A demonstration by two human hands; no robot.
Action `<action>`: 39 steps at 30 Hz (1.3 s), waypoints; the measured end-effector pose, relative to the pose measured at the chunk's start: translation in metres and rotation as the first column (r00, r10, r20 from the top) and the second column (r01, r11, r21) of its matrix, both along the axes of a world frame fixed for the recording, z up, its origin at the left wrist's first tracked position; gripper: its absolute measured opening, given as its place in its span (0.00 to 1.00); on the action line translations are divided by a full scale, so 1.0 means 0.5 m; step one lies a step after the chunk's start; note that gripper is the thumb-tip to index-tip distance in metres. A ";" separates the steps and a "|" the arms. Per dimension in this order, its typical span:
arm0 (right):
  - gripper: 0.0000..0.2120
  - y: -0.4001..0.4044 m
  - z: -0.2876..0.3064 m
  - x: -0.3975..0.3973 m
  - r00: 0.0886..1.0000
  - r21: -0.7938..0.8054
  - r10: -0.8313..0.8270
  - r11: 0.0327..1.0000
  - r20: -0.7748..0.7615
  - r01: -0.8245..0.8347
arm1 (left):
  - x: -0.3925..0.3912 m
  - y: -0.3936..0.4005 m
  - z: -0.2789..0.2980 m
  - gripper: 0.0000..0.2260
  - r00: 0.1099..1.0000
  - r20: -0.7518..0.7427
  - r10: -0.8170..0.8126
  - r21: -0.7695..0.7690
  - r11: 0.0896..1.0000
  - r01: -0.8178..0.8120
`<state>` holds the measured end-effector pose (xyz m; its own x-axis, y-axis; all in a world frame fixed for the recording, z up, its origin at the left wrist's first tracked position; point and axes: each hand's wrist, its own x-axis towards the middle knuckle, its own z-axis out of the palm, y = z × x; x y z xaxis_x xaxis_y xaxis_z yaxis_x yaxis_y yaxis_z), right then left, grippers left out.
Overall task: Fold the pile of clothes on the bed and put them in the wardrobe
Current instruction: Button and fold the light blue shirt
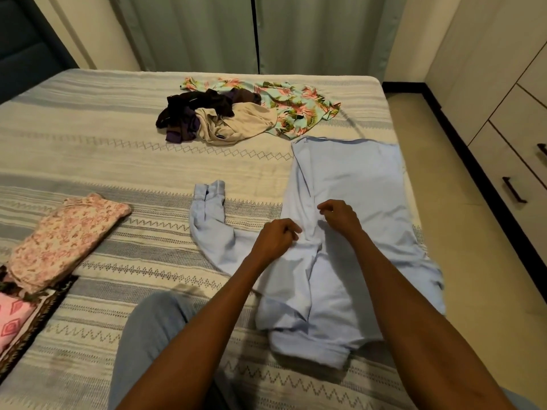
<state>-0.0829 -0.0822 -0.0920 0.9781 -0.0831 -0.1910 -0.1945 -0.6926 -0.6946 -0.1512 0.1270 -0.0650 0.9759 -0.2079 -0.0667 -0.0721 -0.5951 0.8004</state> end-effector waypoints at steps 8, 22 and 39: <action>0.13 -0.017 0.007 0.252 0.991 -0.128 0.121 0.985 0.056 -0.113 | 0.264 -0.065 -0.030 0.15 0.999 -0.044 -0.005 0.087 0.996 0.009; 0.25 0.084 -0.079 0.550 0.977 -0.632 0.190 0.770 0.097 -0.087 | 0.576 -0.068 -0.149 0.13 0.950 0.148 0.275 0.213 0.929 -0.302; 0.18 -0.061 -0.072 0.616 0.935 0.047 -0.354 0.934 0.011 0.353 | 0.723 -0.071 -0.142 0.13 0.977 0.024 0.214 0.225 0.951 -0.214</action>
